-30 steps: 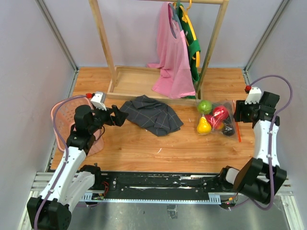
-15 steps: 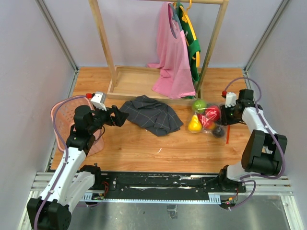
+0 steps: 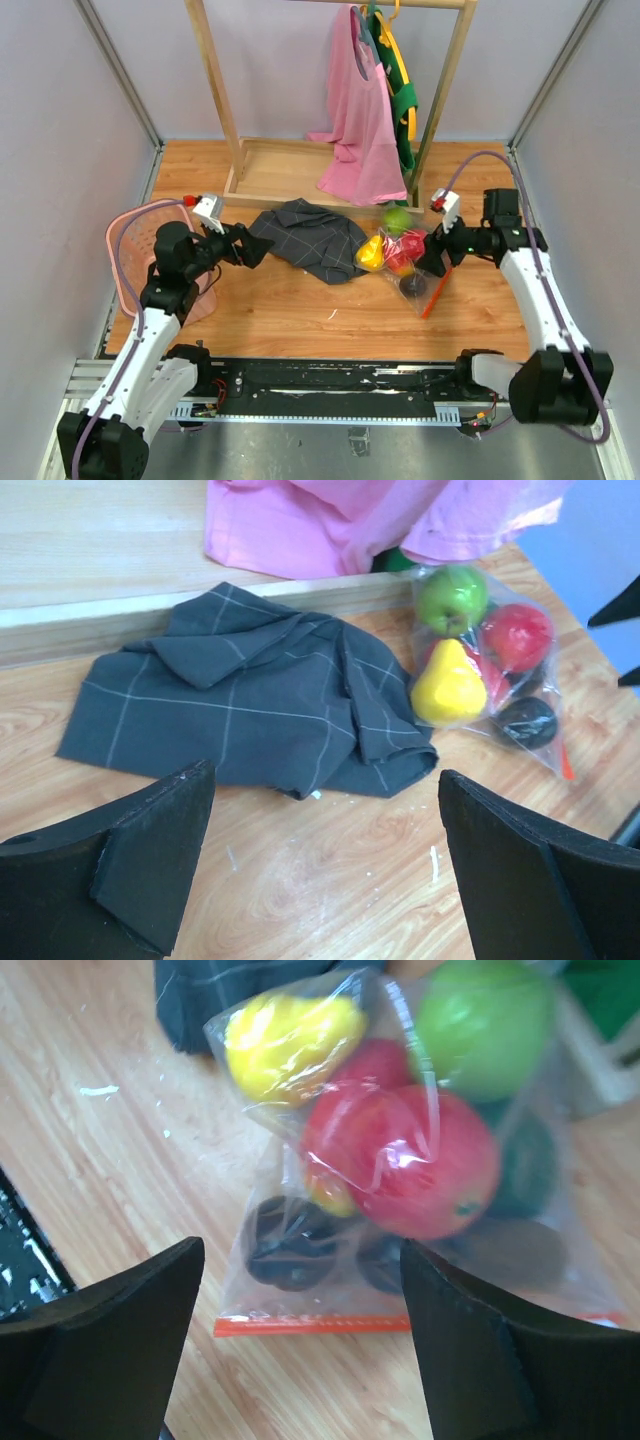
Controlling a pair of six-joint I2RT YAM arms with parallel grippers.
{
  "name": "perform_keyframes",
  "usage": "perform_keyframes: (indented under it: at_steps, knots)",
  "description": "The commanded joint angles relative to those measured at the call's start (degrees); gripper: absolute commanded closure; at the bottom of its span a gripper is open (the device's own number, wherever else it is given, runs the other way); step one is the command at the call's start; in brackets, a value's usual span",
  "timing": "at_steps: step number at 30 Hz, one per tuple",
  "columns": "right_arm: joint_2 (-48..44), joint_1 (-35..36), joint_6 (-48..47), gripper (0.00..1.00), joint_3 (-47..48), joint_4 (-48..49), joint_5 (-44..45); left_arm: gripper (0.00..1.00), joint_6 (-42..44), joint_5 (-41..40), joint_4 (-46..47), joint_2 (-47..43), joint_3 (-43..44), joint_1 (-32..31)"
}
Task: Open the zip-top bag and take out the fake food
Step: Move the zipper food storage bag to the center of the board.
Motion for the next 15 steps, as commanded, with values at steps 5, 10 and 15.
perform_keyframes:
  at_steps: [5,10,15]
  knots:
    - [-14.5,-13.4,10.3,0.11,-2.5,8.2,-7.9,0.07,-19.8,15.0,16.8,1.1,-2.9,-0.4]
    - [-18.1,-13.3,12.8,0.01,-6.8,15.7,-11.9,0.12,-25.8,5.2,23.2,1.7,-5.5,-13.3]
    - [-16.5,-13.2,12.7,0.01,-8.2,16.0,-10.7,0.14,-28.5,-15.4,36.2,8.6,-9.1,-36.6]
